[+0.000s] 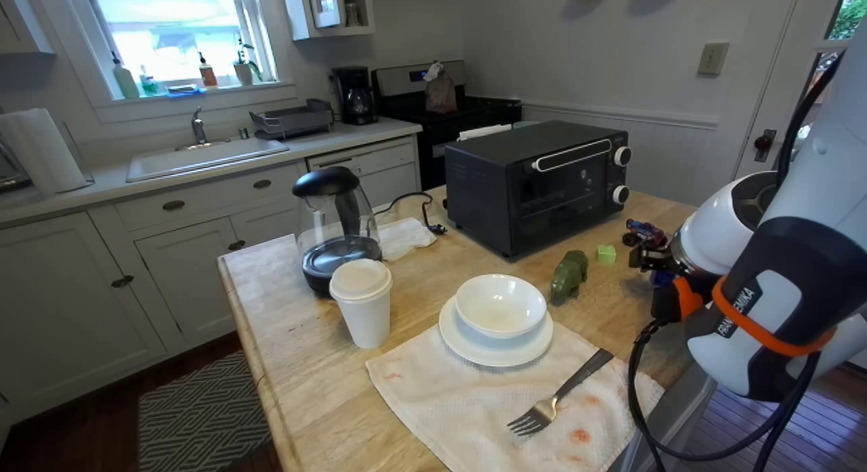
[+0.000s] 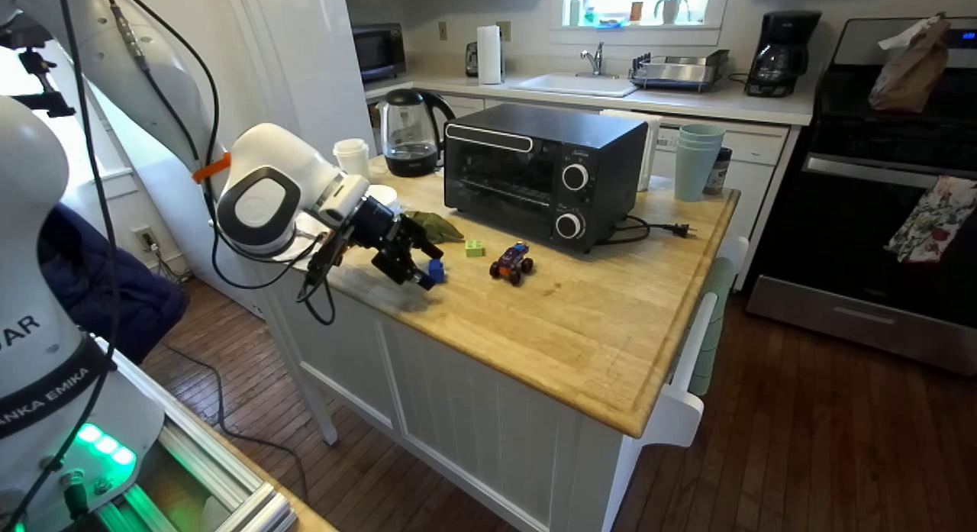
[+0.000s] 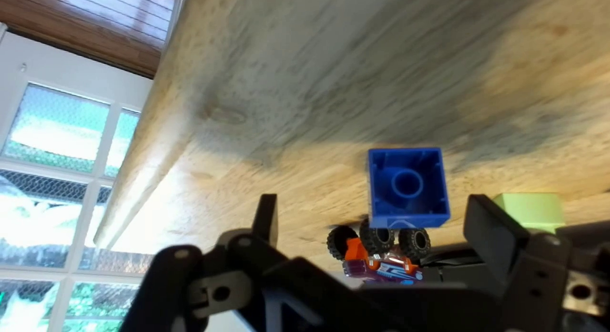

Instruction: Twist the block on the table

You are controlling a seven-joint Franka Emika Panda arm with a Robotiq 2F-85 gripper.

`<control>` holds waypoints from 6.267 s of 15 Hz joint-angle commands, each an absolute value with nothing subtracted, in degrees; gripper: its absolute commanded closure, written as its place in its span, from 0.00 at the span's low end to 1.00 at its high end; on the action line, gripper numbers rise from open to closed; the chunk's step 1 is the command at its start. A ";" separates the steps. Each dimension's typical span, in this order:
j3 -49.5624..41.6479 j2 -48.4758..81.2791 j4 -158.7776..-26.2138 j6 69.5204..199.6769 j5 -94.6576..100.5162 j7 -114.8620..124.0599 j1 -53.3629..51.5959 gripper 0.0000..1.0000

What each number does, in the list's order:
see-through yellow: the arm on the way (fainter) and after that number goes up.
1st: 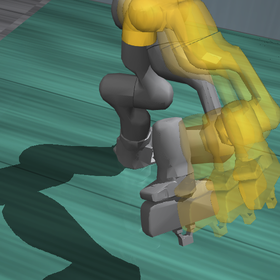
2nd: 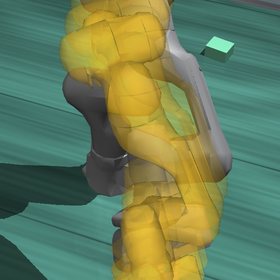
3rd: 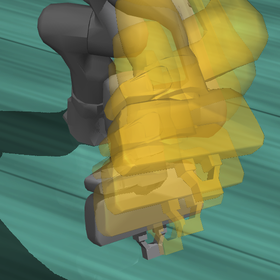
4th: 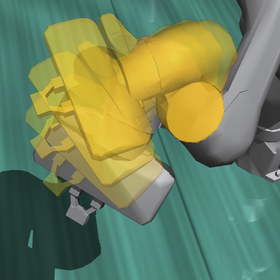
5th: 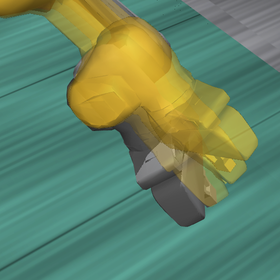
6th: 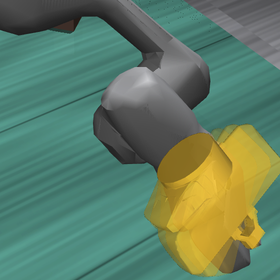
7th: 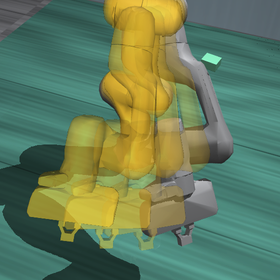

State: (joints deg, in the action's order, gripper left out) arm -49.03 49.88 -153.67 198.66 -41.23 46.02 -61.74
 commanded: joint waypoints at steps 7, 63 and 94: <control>-51.86 35.34 -154.65 195.34 -37.30 31.17 -55.85 0.00; -14.86 18.15 -133.42 148.36 -12.24 19.54 6.61 0.01; -16.24 16.66 -138.65 152.76 -1.95 36.72 -1.43 0.89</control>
